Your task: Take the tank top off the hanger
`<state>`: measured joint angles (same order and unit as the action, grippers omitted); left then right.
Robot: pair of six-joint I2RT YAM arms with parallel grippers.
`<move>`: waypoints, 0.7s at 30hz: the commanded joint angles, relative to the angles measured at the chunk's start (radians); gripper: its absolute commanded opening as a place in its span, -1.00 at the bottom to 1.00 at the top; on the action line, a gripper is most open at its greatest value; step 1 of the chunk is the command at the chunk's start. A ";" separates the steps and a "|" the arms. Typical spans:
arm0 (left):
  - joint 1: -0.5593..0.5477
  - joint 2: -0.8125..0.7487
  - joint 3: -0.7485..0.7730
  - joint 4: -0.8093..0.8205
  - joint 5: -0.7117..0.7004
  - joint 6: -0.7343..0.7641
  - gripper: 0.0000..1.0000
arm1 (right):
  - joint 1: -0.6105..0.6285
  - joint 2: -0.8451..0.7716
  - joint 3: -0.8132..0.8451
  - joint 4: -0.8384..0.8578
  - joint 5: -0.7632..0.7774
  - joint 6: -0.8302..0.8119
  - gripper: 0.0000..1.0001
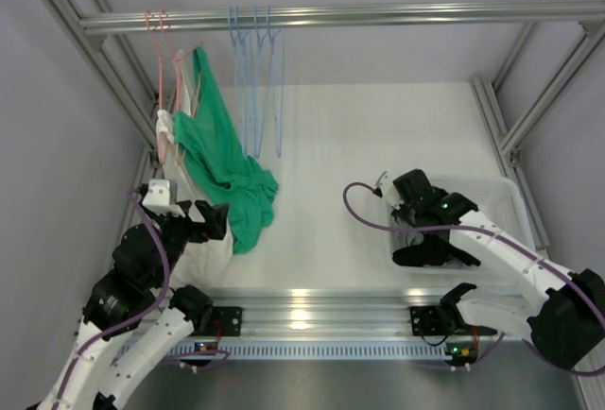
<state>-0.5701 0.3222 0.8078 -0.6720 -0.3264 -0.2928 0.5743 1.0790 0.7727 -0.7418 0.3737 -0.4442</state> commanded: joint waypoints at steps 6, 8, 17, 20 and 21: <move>-0.001 -0.018 -0.001 0.060 0.021 0.006 0.98 | -0.021 0.027 -0.010 -0.031 -0.113 0.008 -0.69; -0.002 -0.020 -0.001 0.060 0.024 0.006 0.98 | -0.021 0.013 0.017 -0.040 -0.049 0.024 -0.48; -0.002 -0.015 -0.001 0.060 0.018 0.007 0.98 | -0.024 -0.131 0.126 -0.042 0.042 0.035 0.18; -0.002 -0.012 -0.001 0.060 0.010 0.003 0.98 | -0.024 -0.172 0.184 -0.042 0.011 0.045 0.23; -0.002 -0.011 0.001 0.060 0.007 0.001 0.98 | -0.024 -0.185 0.200 -0.048 -0.004 0.050 0.25</move>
<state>-0.5701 0.3096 0.8074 -0.6716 -0.3119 -0.2928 0.5682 0.9485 0.8871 -0.7654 0.3870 -0.4164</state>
